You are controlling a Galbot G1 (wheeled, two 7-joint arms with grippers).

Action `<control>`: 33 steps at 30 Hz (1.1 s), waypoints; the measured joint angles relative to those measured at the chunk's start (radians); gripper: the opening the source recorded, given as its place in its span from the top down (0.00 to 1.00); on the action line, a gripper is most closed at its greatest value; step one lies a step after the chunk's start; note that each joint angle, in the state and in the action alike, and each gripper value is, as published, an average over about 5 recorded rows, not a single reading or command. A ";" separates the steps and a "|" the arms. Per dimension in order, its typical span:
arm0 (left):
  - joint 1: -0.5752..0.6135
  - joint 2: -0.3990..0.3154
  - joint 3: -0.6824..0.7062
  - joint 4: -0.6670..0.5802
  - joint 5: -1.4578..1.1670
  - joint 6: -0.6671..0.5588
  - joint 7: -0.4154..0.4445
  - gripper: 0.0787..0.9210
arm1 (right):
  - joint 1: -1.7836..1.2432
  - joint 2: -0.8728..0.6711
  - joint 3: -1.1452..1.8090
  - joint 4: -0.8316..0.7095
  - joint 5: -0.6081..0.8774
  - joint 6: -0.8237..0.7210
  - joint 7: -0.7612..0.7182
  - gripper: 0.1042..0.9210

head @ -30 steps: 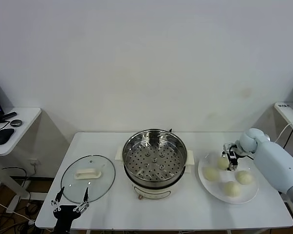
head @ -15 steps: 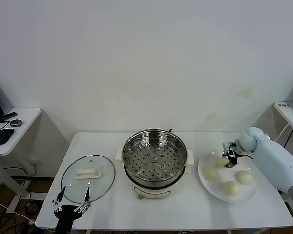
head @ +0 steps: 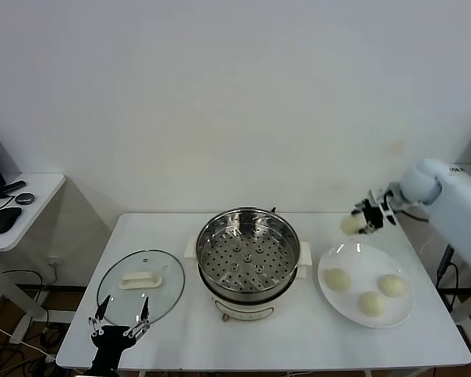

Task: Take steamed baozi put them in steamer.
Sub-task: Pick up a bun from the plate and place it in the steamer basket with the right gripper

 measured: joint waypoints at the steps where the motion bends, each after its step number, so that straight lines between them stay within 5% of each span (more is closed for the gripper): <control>1: -0.001 0.002 -0.002 0.000 -0.002 0.000 0.000 0.12 | 0.034 0.008 -0.027 0.012 0.024 0.010 0.000 0.50; 14: 0.007 0.013 -0.039 -0.009 -0.027 -0.001 0.007 0.12 | 0.254 0.273 -0.311 0.047 0.138 0.181 0.015 0.49; 33: 0.014 0.000 -0.075 -0.042 -0.037 0.009 0.006 0.12 | 0.185 0.526 -0.393 -0.089 -0.181 0.516 0.085 0.48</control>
